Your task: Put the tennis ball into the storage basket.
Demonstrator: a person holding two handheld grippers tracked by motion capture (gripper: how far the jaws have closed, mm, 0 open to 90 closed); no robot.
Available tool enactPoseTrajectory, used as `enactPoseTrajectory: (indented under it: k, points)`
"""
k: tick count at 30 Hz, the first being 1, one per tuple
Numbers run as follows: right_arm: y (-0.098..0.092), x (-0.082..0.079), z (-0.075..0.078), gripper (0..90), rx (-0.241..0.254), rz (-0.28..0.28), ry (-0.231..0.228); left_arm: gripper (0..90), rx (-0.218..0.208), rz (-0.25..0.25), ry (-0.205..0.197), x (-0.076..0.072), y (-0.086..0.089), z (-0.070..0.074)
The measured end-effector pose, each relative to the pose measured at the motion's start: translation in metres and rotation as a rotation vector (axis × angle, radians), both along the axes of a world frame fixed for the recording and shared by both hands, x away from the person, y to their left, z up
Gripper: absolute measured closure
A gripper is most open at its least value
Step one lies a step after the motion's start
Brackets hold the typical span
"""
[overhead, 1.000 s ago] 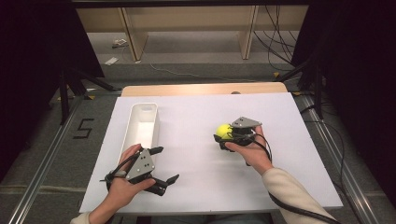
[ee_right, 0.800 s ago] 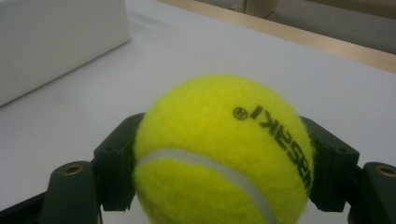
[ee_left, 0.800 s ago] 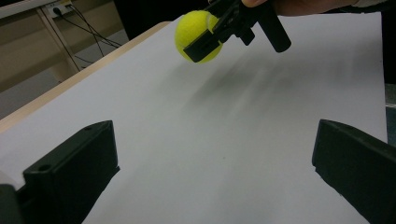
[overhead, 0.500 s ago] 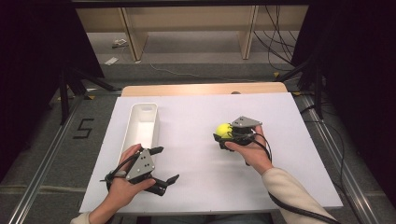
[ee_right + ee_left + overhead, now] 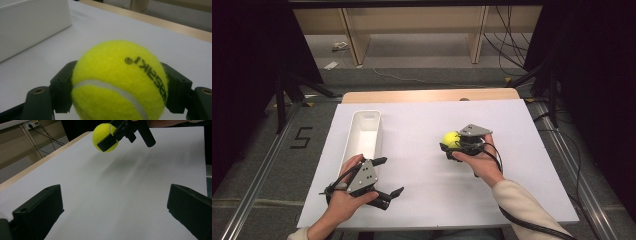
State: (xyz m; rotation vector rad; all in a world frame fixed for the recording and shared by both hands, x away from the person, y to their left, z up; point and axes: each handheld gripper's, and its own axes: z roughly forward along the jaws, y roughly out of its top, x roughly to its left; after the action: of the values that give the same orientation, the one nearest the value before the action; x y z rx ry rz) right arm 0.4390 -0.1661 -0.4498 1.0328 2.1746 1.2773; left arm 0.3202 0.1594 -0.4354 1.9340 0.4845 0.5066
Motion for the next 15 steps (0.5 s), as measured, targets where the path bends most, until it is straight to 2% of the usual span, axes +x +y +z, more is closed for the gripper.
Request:
enactPoseTrajectory:
  k: [15]
  points:
    - [0.0019,-0.0012,0.0021,26.3,0.005,0.006,-0.003,0.0,-0.001,0.000,0.000,0.0000,0.0001,0.0001]
